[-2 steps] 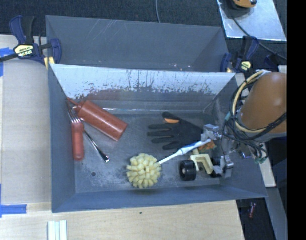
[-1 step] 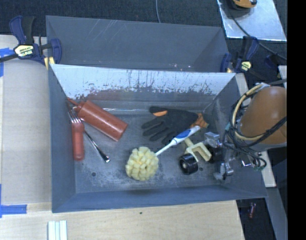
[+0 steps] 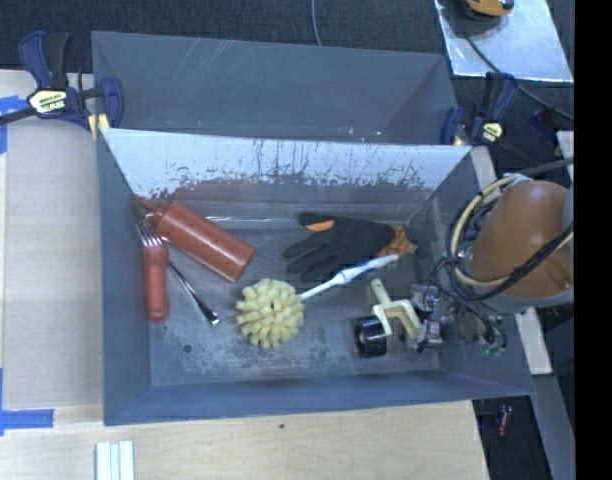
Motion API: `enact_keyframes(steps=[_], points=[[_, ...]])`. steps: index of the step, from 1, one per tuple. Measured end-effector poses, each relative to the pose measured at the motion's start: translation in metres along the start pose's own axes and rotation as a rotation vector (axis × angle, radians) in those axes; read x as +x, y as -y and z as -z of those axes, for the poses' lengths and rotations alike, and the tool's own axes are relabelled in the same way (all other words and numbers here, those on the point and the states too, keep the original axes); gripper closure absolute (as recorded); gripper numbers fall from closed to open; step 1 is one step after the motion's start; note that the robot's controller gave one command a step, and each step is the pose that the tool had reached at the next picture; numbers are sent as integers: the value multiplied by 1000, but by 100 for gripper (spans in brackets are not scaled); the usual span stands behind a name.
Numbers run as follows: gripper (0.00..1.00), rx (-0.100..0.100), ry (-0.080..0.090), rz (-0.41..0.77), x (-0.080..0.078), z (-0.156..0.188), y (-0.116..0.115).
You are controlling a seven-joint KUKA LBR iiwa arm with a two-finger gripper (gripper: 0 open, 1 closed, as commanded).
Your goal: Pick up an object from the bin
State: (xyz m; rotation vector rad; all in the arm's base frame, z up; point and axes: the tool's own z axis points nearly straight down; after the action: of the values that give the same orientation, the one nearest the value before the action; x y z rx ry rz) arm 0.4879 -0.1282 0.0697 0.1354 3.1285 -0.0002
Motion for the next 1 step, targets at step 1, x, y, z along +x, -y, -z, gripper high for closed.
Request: enact_keyframes(steps=[1], points=[[100, 0, 0, 1, 0, 1, 0]])
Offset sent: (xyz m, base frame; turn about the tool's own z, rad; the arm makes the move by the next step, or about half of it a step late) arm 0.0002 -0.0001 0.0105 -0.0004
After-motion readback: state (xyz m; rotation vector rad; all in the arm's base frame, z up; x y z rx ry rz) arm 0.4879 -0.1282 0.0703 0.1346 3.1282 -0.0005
